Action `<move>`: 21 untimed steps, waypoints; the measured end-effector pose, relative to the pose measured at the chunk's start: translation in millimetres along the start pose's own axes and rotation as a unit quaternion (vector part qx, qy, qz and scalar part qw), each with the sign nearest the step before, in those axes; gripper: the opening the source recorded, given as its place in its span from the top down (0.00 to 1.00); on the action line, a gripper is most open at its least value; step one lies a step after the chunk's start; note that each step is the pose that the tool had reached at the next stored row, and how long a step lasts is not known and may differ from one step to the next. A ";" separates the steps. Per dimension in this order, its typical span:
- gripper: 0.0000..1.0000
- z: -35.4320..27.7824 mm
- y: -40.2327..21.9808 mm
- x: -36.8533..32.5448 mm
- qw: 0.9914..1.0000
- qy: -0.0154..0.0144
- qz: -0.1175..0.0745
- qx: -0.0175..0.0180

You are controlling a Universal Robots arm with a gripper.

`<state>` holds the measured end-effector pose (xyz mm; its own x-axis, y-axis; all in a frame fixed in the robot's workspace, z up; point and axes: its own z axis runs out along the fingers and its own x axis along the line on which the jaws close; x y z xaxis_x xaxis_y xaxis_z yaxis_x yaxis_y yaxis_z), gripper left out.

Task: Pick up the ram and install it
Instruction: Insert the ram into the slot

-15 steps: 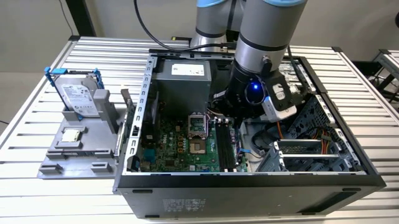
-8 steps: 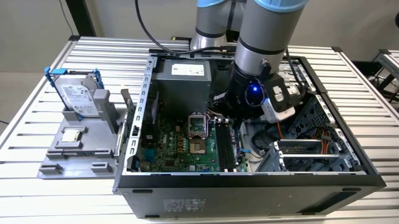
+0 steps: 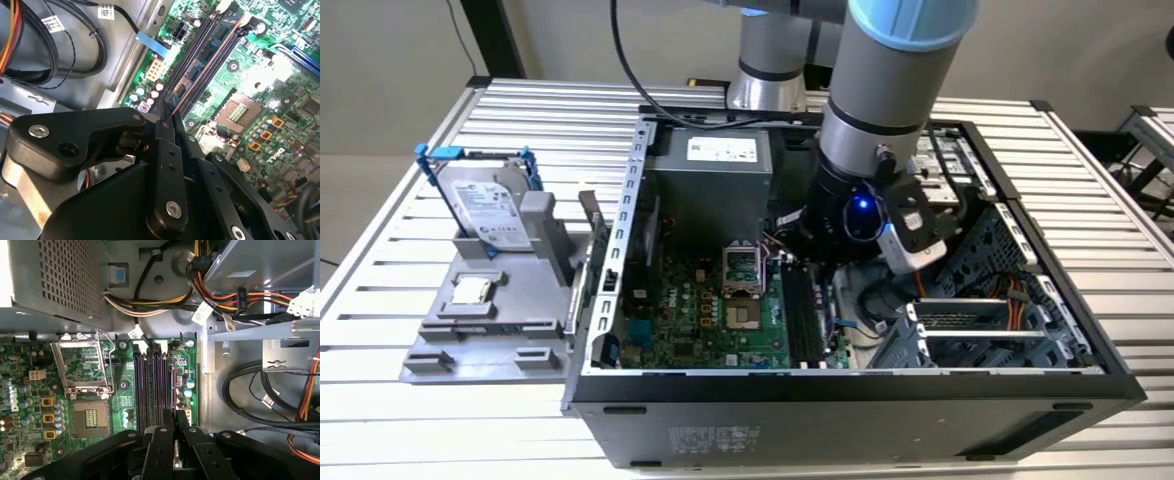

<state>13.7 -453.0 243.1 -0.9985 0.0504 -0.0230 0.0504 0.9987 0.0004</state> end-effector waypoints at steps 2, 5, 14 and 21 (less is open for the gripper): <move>1.00 3.4 0.0 0.1 1.000 0.000 -0.003 0.000; 1.00 7.4 0.0 0.2 1.000 0.000 -0.005 0.000; 1.00 14.4 0.0 1.3 1.000 0.000 -0.011 0.000; 1.00 19.3 -0.2 3.1 1.000 0.000 -0.014 0.000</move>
<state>11.0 -453.0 223.7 -0.9995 0.0230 -0.0230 0.0230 0.9997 0.0000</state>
